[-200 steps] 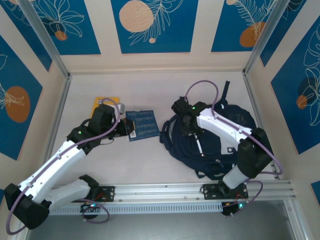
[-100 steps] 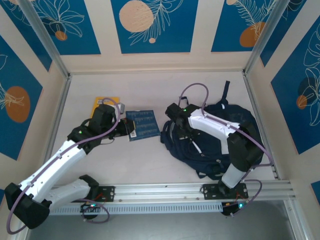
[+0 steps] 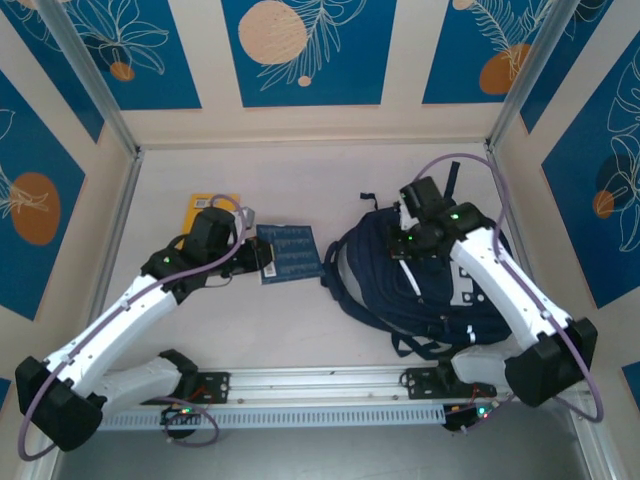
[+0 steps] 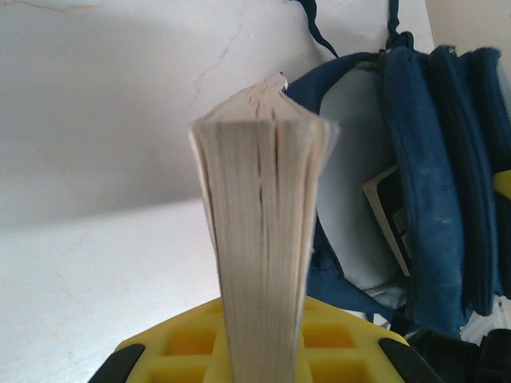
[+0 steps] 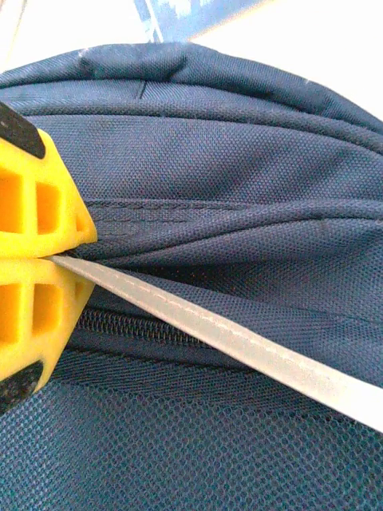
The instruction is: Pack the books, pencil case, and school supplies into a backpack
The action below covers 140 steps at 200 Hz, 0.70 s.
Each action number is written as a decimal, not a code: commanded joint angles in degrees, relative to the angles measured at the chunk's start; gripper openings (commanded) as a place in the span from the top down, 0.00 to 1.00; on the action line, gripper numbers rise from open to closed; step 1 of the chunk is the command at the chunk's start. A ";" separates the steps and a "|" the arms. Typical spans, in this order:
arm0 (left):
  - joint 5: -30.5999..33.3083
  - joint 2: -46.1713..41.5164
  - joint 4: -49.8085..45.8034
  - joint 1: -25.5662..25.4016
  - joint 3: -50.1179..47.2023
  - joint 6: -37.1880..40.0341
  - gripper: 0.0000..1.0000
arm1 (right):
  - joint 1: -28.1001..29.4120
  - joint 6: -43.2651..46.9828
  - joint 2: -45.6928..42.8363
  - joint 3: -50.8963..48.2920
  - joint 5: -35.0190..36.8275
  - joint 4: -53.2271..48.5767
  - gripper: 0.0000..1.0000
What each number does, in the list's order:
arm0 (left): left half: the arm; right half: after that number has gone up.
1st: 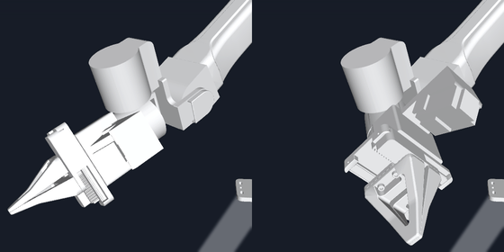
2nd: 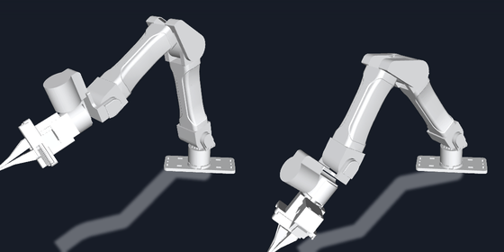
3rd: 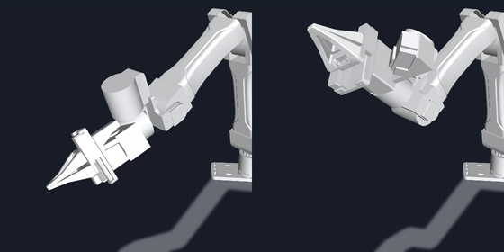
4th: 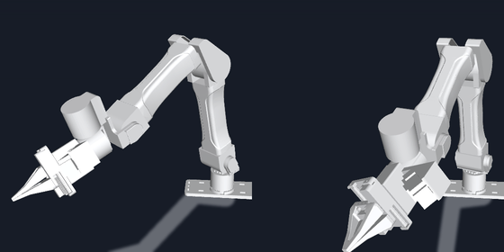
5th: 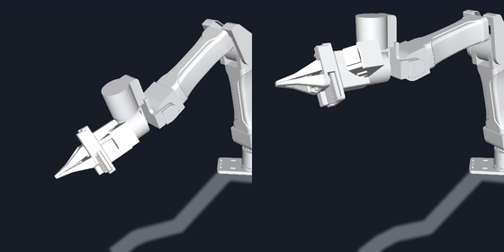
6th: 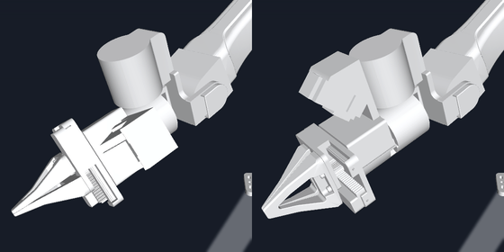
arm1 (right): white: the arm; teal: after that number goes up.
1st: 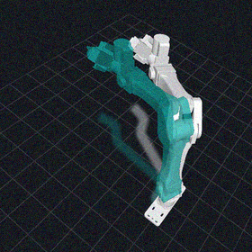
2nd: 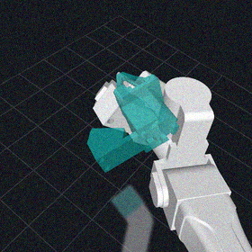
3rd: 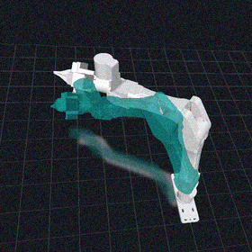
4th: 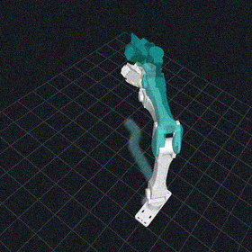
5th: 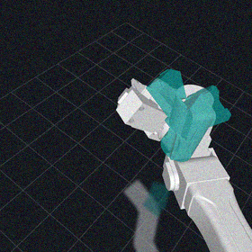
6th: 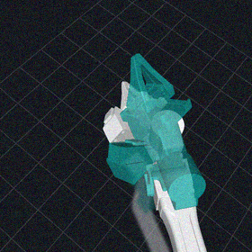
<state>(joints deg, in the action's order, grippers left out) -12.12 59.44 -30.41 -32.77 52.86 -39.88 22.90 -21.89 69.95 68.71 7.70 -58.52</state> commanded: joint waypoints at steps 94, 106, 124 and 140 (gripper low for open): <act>-21.49 13.33 24.75 -5.44 -1.06 -4.15 1.00 | -14.87 6.70 -13.16 -0.44 -42.04 8.42 1.00; -22.96 13.71 27.49 -5.84 -1.94 -5.97 1.00 | -15.16 6.51 -13.08 0.16 -42.49 8.29 1.00; -23.26 13.17 28.63 -5.95 -3.03 -7.67 1.00 | -15.39 6.25 -13.00 0.77 -42.12 8.16 1.00; -22.09 11.44 26.50 -5.94 -3.07 -7.26 1.00 | -15.60 5.95 -13.00 0.98 -41.94 8.20 1.00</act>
<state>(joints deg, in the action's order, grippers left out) -32.49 73.03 -6.70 -38.50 50.57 -45.50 7.57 -15.59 58.33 66.67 -26.63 -55.94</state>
